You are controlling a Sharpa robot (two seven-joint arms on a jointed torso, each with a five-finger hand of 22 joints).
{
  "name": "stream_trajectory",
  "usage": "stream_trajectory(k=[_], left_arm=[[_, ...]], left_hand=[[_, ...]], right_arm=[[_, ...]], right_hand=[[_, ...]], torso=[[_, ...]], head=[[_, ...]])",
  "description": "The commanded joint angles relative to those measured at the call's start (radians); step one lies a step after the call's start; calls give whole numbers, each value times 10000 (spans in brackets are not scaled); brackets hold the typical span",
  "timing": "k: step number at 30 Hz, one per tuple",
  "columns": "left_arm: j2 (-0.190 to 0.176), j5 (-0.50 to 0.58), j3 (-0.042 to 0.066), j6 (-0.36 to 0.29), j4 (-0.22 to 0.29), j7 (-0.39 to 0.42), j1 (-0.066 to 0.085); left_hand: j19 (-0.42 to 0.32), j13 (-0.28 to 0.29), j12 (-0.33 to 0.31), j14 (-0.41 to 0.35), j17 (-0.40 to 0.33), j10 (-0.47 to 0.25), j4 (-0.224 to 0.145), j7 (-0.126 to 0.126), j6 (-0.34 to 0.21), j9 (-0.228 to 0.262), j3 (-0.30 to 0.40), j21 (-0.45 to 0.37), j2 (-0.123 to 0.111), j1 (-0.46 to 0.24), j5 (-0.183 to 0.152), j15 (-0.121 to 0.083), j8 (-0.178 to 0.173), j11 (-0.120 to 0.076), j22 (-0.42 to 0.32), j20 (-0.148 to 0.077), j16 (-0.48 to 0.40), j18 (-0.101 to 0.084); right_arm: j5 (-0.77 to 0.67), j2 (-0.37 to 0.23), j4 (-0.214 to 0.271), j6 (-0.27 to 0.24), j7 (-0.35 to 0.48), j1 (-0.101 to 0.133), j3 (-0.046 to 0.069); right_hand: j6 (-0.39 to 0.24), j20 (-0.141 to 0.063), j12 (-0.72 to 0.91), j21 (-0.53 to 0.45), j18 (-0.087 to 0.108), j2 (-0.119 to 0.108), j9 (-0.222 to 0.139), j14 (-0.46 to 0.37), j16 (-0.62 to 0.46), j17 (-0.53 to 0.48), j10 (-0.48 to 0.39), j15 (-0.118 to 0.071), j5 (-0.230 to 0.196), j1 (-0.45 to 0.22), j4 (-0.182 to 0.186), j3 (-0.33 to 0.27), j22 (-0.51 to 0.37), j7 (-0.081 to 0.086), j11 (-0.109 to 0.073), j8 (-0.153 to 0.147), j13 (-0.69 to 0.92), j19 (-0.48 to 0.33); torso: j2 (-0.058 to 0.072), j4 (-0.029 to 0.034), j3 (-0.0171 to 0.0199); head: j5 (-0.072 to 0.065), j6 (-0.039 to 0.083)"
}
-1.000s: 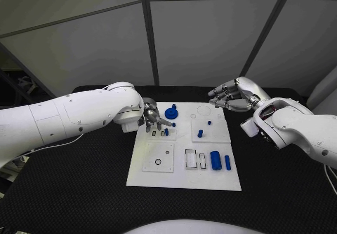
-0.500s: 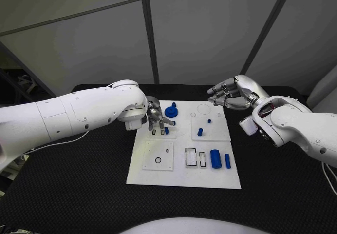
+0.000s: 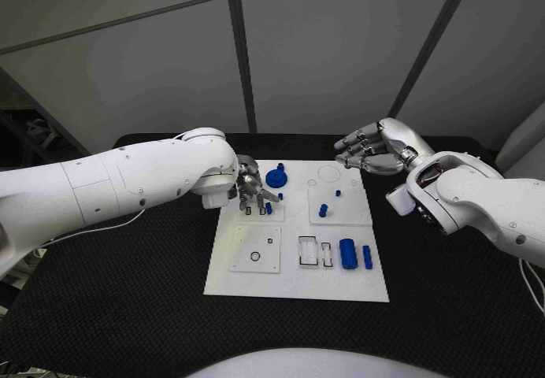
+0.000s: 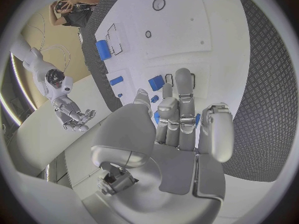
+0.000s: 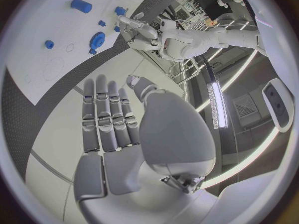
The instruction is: Assemble the parts on the task board
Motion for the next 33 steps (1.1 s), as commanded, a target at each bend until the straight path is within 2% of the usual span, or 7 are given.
stream_trajectory(k=[1,8,20,33], left_arm=[[32,-72,-4,198,-29,81,15],[73,-71,-8,239,-46,121,14],[175,-60,-36,354,-126,191,14],[212,22,-56,418,-134,233,14]], left_hand=[[259,16,47,-25,14,53,-88,1,-51,34,1,47,-12,139,-23,-51,74,-8,224,-40,-40,-192],[265,38,68,-23,28,65,-137,-6,-63,89,20,58,21,201,-23,-54,123,-14,247,-41,-49,-196],[272,59,83,-14,86,68,-422,-21,-167,296,201,76,184,536,-22,-66,282,-30,293,-52,-87,-201],[274,52,66,-7,128,58,-676,-39,-237,420,398,86,290,796,-21,-76,364,-46,323,-58,-116,-204]], right_arm=[[-26,25,5,58,-22,20,9],[-31,58,-14,71,-27,20,9],[-32,113,-40,114,-50,20,9],[-32,153,-72,151,-73,20,9]], right_hand=[[-3,54,-32,-54,-4,6,-11,-34,-37,-15,-14,66,35,-80,-30,-50,-17,54,67,-57,-17,1],[-3,54,-32,-54,-4,6,-11,-34,-37,-15,-14,66,35,-80,-30,-50,-17,54,67,-57,-17,1],[-3,62,-36,-84,-5,25,-9,-42,-63,-20,-16,73,40,-84,-25,-51,-33,58,72,-55,-32,-6],[0,65,-37,-100,-4,40,-7,-42,-76,-22,-14,75,45,-83,-23,-49,-42,59,72,-51,-40,-7]], torso=[[-2,10,-3],[-6,11,-2],[1,-1,-3],[0,15,0]], head=[[-20,-18],[-22,-39],[3,-101],[-2,-131]])
